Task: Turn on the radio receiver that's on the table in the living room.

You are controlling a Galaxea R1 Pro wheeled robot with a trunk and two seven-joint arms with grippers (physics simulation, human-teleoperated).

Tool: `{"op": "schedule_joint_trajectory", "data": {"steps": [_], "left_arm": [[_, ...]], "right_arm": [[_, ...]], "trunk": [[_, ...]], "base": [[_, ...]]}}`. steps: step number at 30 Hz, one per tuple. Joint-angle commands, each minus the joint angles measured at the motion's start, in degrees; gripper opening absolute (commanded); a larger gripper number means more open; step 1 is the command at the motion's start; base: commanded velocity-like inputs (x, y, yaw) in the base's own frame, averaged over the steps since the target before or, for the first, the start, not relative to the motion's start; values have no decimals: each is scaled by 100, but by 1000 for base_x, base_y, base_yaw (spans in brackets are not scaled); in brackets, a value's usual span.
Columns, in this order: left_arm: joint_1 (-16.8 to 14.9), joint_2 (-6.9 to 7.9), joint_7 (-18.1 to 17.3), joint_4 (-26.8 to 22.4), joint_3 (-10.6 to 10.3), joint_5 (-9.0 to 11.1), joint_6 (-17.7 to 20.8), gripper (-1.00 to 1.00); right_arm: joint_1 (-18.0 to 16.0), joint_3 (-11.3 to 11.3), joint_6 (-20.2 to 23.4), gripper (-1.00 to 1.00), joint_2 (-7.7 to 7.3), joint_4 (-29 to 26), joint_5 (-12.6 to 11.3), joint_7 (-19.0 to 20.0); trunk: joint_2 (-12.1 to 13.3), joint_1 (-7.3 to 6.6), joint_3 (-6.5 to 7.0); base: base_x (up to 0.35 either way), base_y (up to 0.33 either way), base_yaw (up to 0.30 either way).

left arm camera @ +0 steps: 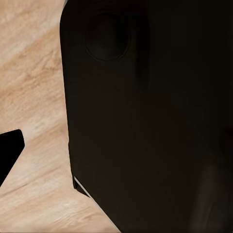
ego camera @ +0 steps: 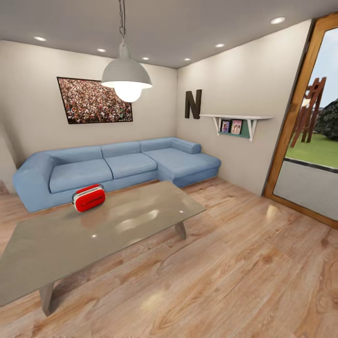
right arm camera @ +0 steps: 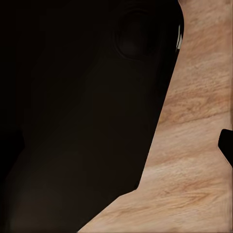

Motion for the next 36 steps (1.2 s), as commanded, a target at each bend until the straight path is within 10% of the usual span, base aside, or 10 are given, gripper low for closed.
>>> {"op": "schedule_joint_trajectory", "data": {"steps": [1,36], "left_arm": [[0,0,0,0,0,0,-1,100],[0,0,0,0,0,-9,-1,100]], "right_arm": [[0,0,1,100,0,0,0,0],[0,1,-3,100,-18,0,-25,0]], "trunk": [[0,0,0],[0,0,0]], "base": [[0,0,272],[0,0,272]]}}
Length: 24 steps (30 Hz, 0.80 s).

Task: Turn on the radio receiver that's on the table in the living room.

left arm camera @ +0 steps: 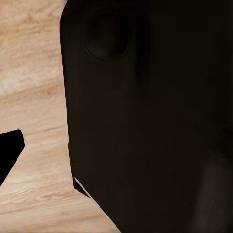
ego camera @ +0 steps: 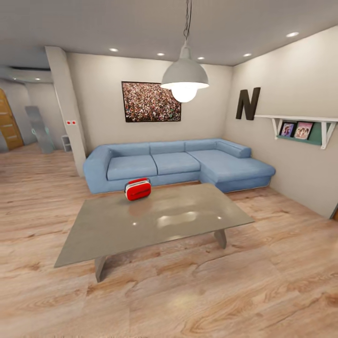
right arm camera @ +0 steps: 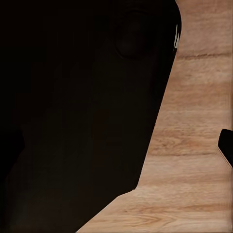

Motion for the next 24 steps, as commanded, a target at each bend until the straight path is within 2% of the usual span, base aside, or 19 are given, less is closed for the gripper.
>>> {"op": "schedule_joint_trajectory", "data": {"steps": [1,24], "left_arm": [[0,0,0,0,0,0,-1,100],[0,0,0,0,-42,0,2,100]], "right_arm": [[0,0,0,100,2,0,0,0],[0,0,-13,100,0,0,-2,0]], "trunk": [[0,0,0],[0,0,0]], "base": [[0,0,272],[0,0,272]]}}
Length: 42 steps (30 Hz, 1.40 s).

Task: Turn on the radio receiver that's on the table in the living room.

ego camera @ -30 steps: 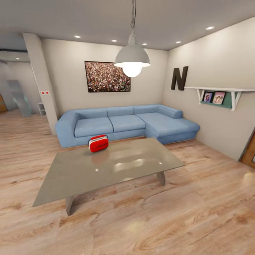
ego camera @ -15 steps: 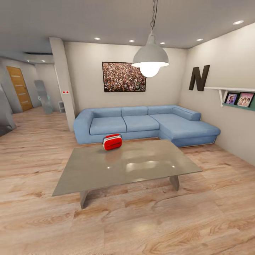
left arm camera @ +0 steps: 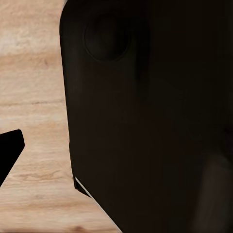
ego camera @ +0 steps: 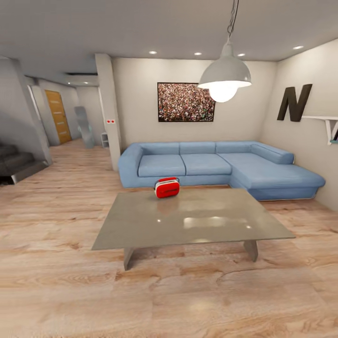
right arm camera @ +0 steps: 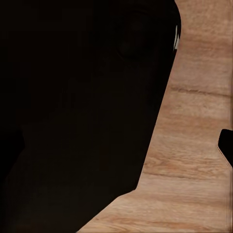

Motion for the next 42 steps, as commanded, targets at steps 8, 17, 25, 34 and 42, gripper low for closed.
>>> {"op": "schedule_joint_trajectory", "data": {"steps": [8,17,25,34,42], "left_arm": [[0,0,0,0,-1,0,-2,100],[0,0,0,0,-1,0,-1,100],[0,0,0,0,-1,0,-1,100],[0,0,0,0,-1,0,-3,100],[0,0,0,0,-1,0,-7,100]], "right_arm": [[0,0,-6,100,0,0,0,0],[0,0,-6,100,0,0,0,0],[0,0,-15,100,0,0,-4,0],[0,0,-15,100,1,0,-9,0],[0,0,-15,100,0,0,-9,0]], "trunk": [[0,0,0],[0,0,0],[0,0,0],[0,0,0],[0,0,0]], "base": [[0,0,272],[0,0,272],[0,0,272],[0,0,272],[0,0,272]]}}
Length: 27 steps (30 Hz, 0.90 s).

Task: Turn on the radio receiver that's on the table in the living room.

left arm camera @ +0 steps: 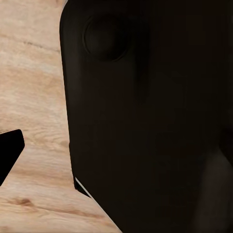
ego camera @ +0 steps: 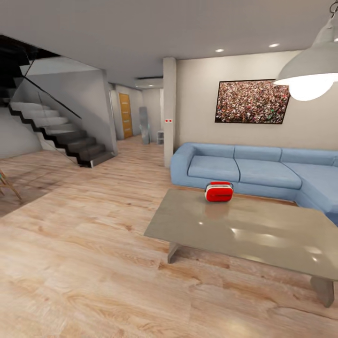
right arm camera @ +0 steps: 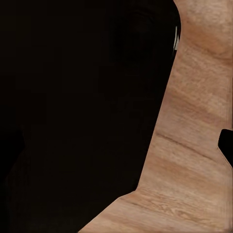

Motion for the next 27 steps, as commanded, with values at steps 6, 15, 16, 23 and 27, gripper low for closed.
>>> {"op": "schedule_joint_trajectory", "data": {"steps": [6,15,16,23,27], "left_arm": [[0,0,0,0,0,0,1,100],[0,0,-3,0,0,0,1,100],[0,0,-2,0,0,0,1,100],[0,0,0,0,-1,0,0,100],[0,0,0,0,0,0,0,100]], "right_arm": [[0,0,0,100,0,0,0,0],[0,0,0,100,1,0,0,0],[0,0,0,100,0,0,0,0],[0,0,0,100,1,0,0,0],[0,0,0,100,0,0,-3,0]], "trunk": [[0,0,0],[0,0,0],[0,0,0],[0,0,0],[0,0,0]], "base": [[0,0,272],[0,0,272],[0,0,272],[0,0,272],[0,0,272]]}}
